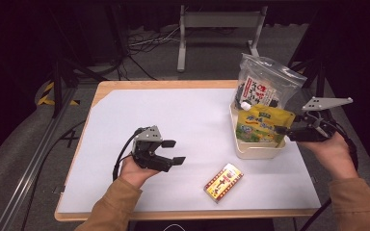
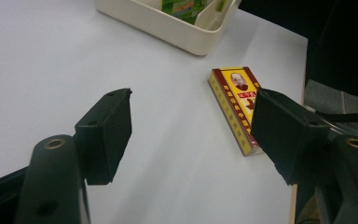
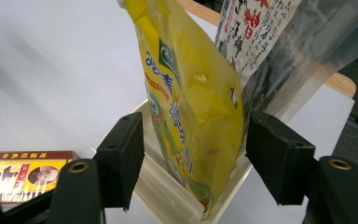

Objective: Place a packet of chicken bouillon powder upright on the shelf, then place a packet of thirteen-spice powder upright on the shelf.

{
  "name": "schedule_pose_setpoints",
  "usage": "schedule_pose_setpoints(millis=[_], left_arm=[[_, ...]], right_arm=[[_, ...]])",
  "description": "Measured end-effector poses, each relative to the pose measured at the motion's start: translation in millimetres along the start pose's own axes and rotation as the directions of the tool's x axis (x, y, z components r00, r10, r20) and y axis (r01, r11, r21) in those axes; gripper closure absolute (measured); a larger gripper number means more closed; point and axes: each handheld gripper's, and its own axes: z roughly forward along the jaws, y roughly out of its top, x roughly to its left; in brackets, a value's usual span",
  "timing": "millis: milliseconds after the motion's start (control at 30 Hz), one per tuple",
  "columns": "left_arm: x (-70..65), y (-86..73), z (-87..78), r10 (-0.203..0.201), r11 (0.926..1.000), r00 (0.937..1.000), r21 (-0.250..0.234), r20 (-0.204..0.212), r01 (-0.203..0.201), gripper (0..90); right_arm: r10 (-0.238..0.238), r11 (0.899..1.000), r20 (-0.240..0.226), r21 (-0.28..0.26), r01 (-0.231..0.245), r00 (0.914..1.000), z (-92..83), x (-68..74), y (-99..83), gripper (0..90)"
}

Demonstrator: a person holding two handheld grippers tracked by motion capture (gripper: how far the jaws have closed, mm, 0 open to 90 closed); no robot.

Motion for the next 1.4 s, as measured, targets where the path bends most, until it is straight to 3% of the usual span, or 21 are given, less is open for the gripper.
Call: schedule_pose_setpoints(millis=[233, 367, 533, 767, 1400], left_arm=[[-8.0, 7.3, 14.2, 0.002, 0.9985, 0.9995, 0.054, 0.03, -0.004, 24.3], [-11.9, 11.2, 21.0, -0.003, 0.9967, 0.9995, 0.082, 0.031, 0.0, 23.0], [-17.5, 13.9, 31.7, -0.009, 0.9901, 0.9996, 0.14, 0.025, 0.005, 20.9], [-23.0, 15.1, 43.2, -0.044, 0.9827, 0.9986, 0.181, 0.03, 0.038, 17.1], [-34.9, 12.8, 79.1, -0.027, 0.9641, 0.9972, 0.266, 0.07, 0.008, 13.6]], right_arm=[[-0.011, 1.0, 0.031, -0.011, 0.011, 0.9995, -20.2, 12.3, -4.4, 34.8], [-0.013, 1.0, 0.026, -0.009, 0.013, 0.9996, -25.9, 17.8, -6.4, 34.5], [-0.014, 1.0, 0.025, -0.002, 0.014, 0.9996, -31.5, 25.8, -10.6, 32.8], [-0.029, 1.0, 0.026, -0.009, 0.029, 0.9993, -34.0, 37.3, -14.3, 30.2], [-0.012, 0.995, -0.043, -0.103, 0.007, 0.999, -19.6, 63.2, -36.7, 26.4]])
